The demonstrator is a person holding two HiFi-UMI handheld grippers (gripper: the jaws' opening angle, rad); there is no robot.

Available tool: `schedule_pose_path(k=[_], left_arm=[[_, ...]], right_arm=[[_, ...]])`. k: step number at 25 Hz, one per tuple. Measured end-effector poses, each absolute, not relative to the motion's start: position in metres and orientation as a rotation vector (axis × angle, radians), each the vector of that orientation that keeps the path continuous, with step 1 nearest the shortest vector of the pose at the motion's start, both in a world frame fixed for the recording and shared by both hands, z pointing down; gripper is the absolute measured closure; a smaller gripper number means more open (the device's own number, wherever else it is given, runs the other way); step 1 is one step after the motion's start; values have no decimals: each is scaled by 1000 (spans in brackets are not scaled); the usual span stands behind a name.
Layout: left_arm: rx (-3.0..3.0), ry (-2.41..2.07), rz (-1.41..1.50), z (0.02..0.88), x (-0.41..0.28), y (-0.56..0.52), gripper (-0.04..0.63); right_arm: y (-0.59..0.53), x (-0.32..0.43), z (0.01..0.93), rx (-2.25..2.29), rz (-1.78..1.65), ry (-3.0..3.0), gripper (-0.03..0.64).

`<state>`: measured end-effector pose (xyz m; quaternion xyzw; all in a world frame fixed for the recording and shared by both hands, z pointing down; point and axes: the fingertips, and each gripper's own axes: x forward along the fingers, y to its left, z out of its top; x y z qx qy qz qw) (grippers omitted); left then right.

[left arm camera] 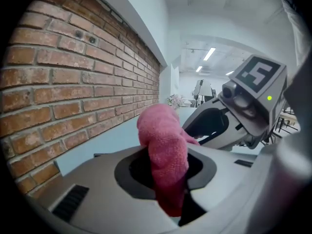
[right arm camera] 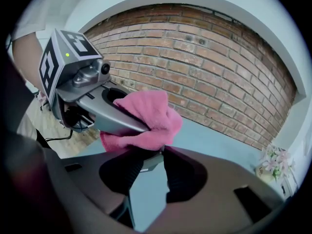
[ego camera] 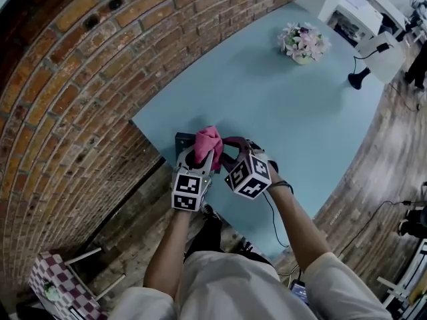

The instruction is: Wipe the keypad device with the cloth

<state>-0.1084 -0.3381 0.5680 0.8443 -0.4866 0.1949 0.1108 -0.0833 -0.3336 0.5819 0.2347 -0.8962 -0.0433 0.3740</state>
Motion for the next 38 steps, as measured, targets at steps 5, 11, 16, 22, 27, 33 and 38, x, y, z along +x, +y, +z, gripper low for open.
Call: schedule_pose_path(k=[5,11,16,22,27,33,38], left_arm=[[2467,-1420,584,583,-113,-329,456],[2453,-1424,572,586,-113,-321,456],[2435,-1422,574,595,-114,-314,456],[2413,-1414,594,607,-116,-303,456],[2388,-1386,661,626,-117,-286,456],[2337,-1349,707,649,-120,-265,456],[2285,-1323,728,662,-122,-254,456]], right_arm=[[-333,-82,584,592,-122,-2304,457],[-332,-83,584,577,-136,-2298,454],[-332,-83,586,571,-153,-2282,445],[-330,-83,587,553,-190,-2261,439],[-330,-82,587,543,-192,-2260,439],[-331,-83,587,556,-182,-2254,439],[-330,-83,588,560,-192,-2240,439]])
